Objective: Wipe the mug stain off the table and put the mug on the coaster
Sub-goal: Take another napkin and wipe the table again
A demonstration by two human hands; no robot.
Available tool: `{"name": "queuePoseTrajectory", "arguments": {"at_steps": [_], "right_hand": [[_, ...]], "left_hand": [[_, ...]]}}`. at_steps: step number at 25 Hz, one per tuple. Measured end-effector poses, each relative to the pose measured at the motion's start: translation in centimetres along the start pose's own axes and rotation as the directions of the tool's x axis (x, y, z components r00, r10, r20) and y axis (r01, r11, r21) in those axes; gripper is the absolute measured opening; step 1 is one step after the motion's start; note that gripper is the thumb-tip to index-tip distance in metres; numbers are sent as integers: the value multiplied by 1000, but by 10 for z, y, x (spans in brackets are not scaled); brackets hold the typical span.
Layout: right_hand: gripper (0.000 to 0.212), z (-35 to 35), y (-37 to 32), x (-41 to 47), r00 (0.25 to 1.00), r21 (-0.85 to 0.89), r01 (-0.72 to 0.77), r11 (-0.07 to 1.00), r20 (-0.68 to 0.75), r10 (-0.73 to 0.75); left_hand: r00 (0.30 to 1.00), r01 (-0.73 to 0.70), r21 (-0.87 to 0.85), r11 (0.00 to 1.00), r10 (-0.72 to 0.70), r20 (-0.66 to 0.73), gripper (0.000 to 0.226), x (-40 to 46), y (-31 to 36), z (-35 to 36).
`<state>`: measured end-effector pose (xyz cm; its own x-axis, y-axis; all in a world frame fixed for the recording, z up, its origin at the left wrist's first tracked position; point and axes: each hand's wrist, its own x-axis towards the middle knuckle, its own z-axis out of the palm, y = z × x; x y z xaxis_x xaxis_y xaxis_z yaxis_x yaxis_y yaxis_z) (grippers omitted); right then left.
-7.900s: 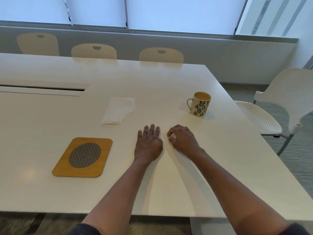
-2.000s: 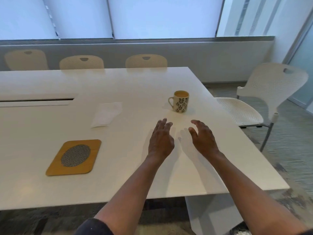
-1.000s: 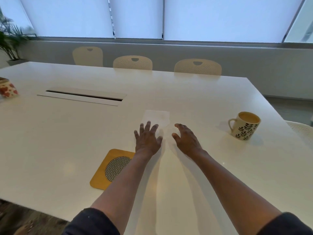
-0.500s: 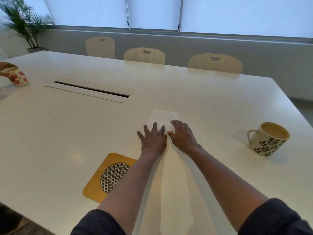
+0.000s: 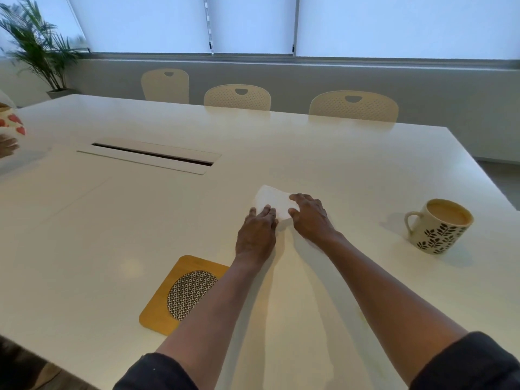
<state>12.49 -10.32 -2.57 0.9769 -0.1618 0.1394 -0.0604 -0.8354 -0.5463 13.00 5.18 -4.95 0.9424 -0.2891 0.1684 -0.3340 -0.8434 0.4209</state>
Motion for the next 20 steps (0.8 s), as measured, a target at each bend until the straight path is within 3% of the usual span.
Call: {"name": "queuePoseTrajectory", "arguments": {"at_steps": [4,12,20], "right_hand": [[44,-34,10,-22,996,87,-68,994,-57,73],[39,-91,52,-104,963,64,-203,977,-167,211],[44,-111,77,-184,911,-17,-383,924,-172,375]], "left_hand": [[991,-131,-52,990,131,-10,44,-22,34,-3],[925,-374,-134,918,379,10,43,-90,112,7],[831,-518,-150,842,537,144,41,-151,137,28]]}}
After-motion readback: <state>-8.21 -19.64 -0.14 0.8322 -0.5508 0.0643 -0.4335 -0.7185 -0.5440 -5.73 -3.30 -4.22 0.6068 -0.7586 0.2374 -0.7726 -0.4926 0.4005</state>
